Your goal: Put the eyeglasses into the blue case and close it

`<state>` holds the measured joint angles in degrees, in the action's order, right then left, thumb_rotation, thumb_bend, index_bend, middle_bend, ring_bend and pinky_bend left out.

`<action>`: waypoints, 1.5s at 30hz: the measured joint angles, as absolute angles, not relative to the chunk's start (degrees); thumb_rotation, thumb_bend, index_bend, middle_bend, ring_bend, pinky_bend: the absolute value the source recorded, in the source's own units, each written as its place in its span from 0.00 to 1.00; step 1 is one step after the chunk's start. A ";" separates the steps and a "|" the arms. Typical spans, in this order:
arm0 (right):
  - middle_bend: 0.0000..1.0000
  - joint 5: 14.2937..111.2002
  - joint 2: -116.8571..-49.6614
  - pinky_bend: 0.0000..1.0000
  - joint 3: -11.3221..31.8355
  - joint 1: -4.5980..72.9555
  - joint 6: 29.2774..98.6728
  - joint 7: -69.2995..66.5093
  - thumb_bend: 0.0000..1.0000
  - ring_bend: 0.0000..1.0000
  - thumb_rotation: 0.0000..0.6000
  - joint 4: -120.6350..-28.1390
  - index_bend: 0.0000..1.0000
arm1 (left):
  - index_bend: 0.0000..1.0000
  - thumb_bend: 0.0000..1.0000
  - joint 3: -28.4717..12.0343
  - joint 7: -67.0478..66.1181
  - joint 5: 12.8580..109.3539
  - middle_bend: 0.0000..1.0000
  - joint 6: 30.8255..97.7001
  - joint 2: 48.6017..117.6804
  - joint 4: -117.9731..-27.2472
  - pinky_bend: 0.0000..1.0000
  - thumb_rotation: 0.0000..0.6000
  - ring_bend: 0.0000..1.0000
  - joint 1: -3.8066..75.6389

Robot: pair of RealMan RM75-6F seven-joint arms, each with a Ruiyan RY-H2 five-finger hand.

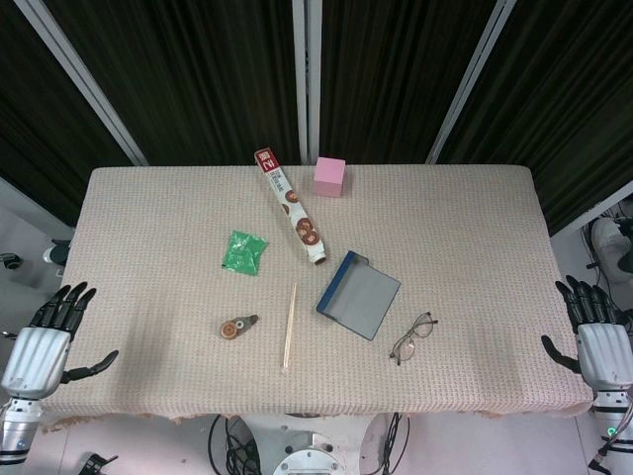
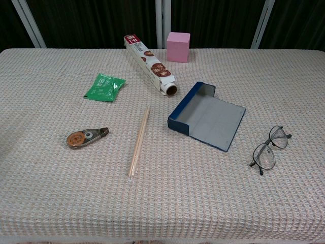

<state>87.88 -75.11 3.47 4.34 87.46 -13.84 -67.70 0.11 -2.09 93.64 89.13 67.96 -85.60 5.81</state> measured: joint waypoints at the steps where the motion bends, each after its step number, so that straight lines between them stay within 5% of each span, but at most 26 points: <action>1: 0.00 87.90 -75.12 0.00 3.47 4.35 87.45 -13.83 0.20 0.00 1.00 -67.68 0.00 | 0.03 0.16 0.11 -2.08 93.64 0.05 89.12 67.97 -85.60 0.22 0.45 0.05 5.81; 20: 0.00 91.13 -74.02 0.00 2.21 6.42 85.80 -9.19 0.20 0.00 1.00 -69.41 0.00 | 0.03 0.16 0.06 -1.96 93.51 0.05 88.37 67.68 -85.96 0.22 0.49 0.05 6.17; 34: 0.00 98.58 -64.54 0.00 -2.68 21.74 61.00 4.25 0.20 0.00 1.00 -86.00 0.01 | 0.03 0.16 0.57 -2.03 93.53 0.05 87.18 68.08 -86.22 0.22 0.56 0.05 6.55; 45: 0.00 100.41 -69.17 0.00 -2.26 27.45 54.82 16.05 0.20 0.00 1.00 -86.23 0.10 | 0.03 0.16 0.71 -2.39 92.82 0.05 86.74 68.57 -85.95 0.22 0.56 0.05 6.34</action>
